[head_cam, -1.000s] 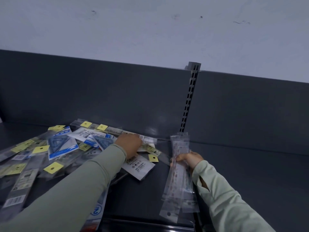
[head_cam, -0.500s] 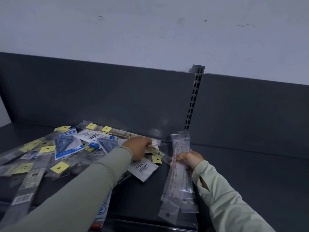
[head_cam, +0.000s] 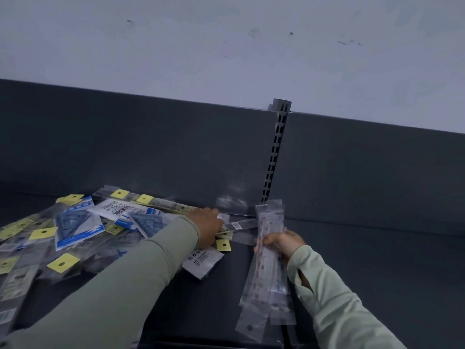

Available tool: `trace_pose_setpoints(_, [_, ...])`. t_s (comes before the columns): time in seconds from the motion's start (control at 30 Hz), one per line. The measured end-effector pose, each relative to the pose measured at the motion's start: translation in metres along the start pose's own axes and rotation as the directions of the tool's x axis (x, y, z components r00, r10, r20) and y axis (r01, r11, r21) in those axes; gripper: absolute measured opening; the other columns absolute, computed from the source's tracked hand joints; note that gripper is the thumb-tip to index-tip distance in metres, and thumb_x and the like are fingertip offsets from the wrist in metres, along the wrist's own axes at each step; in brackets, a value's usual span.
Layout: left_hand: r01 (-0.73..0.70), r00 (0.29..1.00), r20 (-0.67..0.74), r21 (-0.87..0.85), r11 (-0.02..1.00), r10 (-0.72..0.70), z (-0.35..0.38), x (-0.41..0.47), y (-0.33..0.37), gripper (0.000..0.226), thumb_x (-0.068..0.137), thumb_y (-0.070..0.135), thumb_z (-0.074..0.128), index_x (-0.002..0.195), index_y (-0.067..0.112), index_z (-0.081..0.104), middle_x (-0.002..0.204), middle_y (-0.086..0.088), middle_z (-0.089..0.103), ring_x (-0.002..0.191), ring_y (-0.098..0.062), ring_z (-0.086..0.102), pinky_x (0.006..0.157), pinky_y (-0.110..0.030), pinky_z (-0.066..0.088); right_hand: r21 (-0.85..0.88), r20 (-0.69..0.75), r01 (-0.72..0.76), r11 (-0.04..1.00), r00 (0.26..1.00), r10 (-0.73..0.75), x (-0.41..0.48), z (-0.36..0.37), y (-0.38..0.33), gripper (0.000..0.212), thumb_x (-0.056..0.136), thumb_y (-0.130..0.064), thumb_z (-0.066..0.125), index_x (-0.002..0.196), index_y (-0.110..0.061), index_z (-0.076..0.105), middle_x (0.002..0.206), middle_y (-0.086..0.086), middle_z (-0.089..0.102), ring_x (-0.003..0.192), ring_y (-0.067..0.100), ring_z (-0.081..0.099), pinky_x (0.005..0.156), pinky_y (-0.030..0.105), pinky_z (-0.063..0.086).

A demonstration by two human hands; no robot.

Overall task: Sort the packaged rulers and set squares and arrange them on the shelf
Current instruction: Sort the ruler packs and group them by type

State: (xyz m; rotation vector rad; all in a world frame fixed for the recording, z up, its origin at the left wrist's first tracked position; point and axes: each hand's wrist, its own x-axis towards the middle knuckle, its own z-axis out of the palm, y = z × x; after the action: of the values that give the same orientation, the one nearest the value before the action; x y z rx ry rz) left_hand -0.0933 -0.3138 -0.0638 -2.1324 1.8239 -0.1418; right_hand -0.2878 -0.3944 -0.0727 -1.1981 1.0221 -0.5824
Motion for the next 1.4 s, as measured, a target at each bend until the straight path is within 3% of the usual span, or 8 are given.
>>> trace_pose_setpoints(0.17, [-0.003,0.998,-0.063,-0.147,0.989,-0.007,0.001,-0.005,-0.002,0.052,0.091,0.02,0.058,0.139,0.013,0.037,0.126,-0.009,0.049,0.111,-0.03,0.054,0.086,-0.039,0.046,-0.009,-0.003,0.017,1.0,1.0,-0.017,-0.004,0.006,-0.005,0.023,0.072,0.01,0.062,0.094,0.008,0.06,0.062,0.014,0.07,0.053,0.026,0.068,0.054,0.028,0.056])
trace_pose_setpoints(0.27, [0.015,1.0,-0.004,-0.166,0.986,-0.016,-0.004,-0.01,-0.003,0.039,0.096,0.043,0.044,0.12,0.014,0.057,0.12,-0.008,0.053,0.107,-0.027,0.054,0.085,-0.037,0.043,-0.017,0.001,0.036,0.999,0.999,-0.036,0.003,0.008,-0.001,0.07,0.044,-0.005,0.074,0.111,0.008,0.06,0.092,0.02,0.072,0.083,0.036,0.07,0.082,0.048,0.056])
trace_pose_setpoints(0.43, [0.097,0.994,0.074,-0.241,0.966,-0.081,-0.007,-0.016,-0.001,0.059,0.086,0.073,0.037,0.092,0.019,0.059,0.105,-0.004,0.063,0.095,-0.022,0.057,0.079,-0.034,0.041,0.023,0.003,0.003,1.0,1.0,-0.003,-0.012,0.011,-0.006,0.026,0.074,0.018,0.055,0.098,0.009,0.062,0.08,0.023,0.068,0.057,0.032,0.067,0.056,0.036,0.058])
trace_pose_setpoints(0.57, [0.139,0.981,0.177,-0.394,0.908,-0.073,-0.012,-0.022,0.0,0.068,0.067,0.069,0.07,0.112,0.02,0.057,0.112,0.001,0.061,0.101,-0.02,0.057,0.086,-0.035,0.048,0.004,0.002,0.004,1.0,1.0,-0.004,-0.01,0.014,-0.004,0.027,0.073,0.016,0.057,0.098,0.01,0.063,0.103,0.032,0.066,0.089,0.045,0.064,0.087,0.056,0.052])
trace_pose_setpoints(0.67, [0.175,0.978,0.187,-0.514,0.84,-0.089,-0.01,-0.024,0.005,0.051,0.072,0.05,0.077,0.107,0.018,0.058,0.109,-0.001,0.062,0.098,-0.019,0.059,0.082,-0.032,0.049,-0.026,0.002,0.0,1.0,1.0,0.0,-0.014,0.014,-0.005,0.024,0.073,0.015,0.059,0.096,0.008,0.063,0.098,0.03,0.068,0.09,0.044,0.066,0.085,0.054,0.053])
trace_pose_setpoints(0.83, [0.162,0.974,0.017,-0.745,0.647,-0.225,-0.015,-0.025,-0.01,0.027,0.073,0.031,0.08,0.082,0.02,0.057,0.082,0.003,0.061,0.077,-0.016,0.059,0.066,-0.027,0.046,0.077,0.04,0.017,0.997,0.999,-0.021,-0.021,0.008,-0.008,0.024,0.078,0.021,0.048,0.1,0.013,0.055,0.063,0.021,0.066,0.044,0.029,0.064,0.042,0.031,0.053])
trace_pose_setpoints(1.07, [0.113,0.955,0.036,-0.962,0.248,-0.295,-0.026,-0.035,-0.045,0.018,0.08,0.003,0.071,0.096,0.006,0.066,0.096,-0.017,0.071,0.082,-0.029,0.069,0.082,-0.044,0.056,0.174,0.077,0.057,0.983,0.994,-0.072,-0.021,0.014,-0.011,0.018,0.08,0.019,0.047,0.094,0.01,0.054,0.066,0.022,0.064,0.046,0.031,0.064,0.045,0.034,0.055])
trace_pose_setpoints(1.4, [-0.145,0.866,-0.07,-0.983,-0.115,-0.495,-0.055,-0.044,-0.063,0.027,0.077,-0.011,0.07,0.096,0.006,0.062,0.097,-0.013,0.072,0.083,-0.024,0.07,0.076,-0.034,0.057,0.168,0.134,0.043,0.985,0.989,-0.066,-0.018,0.035,-0.008,0.023,0.08,0.019,0.048,0.1,0.009,0.053,0.064,0.02,0.064,0.047,0.029,0.065,0.046,0.034,0.055])
